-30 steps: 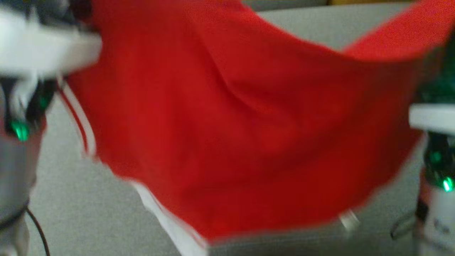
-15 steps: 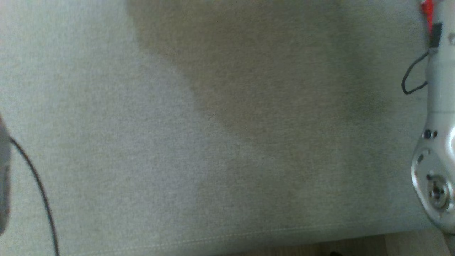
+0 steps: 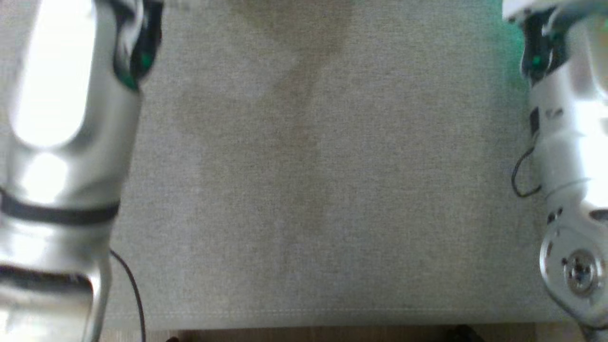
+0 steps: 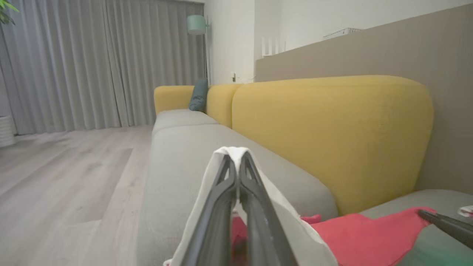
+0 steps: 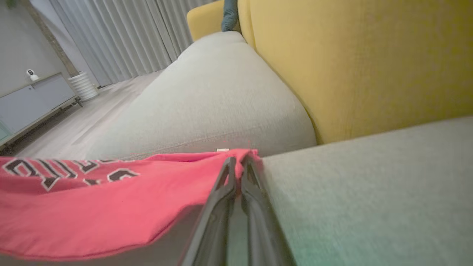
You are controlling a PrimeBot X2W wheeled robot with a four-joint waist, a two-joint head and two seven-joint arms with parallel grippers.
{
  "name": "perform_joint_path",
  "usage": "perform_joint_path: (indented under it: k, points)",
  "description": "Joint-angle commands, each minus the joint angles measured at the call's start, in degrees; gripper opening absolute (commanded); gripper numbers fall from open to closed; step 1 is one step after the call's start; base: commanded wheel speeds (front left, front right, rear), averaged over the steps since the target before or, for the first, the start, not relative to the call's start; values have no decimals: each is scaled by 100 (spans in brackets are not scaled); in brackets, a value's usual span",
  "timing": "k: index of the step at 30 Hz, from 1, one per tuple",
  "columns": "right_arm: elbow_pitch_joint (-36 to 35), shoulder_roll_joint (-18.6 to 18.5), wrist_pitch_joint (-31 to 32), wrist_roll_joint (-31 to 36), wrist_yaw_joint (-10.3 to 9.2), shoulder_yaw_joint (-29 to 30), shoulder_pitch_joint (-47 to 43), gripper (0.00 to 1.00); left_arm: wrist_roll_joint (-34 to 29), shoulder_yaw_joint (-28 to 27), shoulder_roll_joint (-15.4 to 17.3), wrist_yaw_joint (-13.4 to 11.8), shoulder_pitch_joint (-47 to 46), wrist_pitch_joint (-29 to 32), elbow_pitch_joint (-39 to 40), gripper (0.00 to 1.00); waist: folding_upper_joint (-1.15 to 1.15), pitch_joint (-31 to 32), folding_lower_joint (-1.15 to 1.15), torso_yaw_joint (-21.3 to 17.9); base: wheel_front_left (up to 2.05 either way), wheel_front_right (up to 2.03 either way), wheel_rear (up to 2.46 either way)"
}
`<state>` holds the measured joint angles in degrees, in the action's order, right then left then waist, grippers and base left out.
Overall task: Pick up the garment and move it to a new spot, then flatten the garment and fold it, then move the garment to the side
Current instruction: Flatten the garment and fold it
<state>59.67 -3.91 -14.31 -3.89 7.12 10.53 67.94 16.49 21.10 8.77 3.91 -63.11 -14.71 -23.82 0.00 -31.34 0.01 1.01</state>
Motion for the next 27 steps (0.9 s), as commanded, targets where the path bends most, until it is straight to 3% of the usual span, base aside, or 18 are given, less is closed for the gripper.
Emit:
perform_joint_path:
  k: [1,11,18,27]
  points:
    - [-226,102,-63,-181,36,2,-90,0,56,-278,204,40,176,-27,527,0,0,10,-1,-16,0,0,0]
    - [-1870,102,-68,-1267,36,-649,-1855,0,268,-818,-18,129,2875,-29,2416,0,0,707,-1,-117,0,0,0]
    - [-2743,103,-68,-1736,36,-769,-3289,0,266,-952,-250,166,4487,-29,2735,0,0,1400,-1,-90,0,0,0]
    - [-3526,103,-68,-1863,36,-632,-4815,0,216,-959,-421,176,5802,-29,2998,0,0,2148,-1,-12,0,0,0]
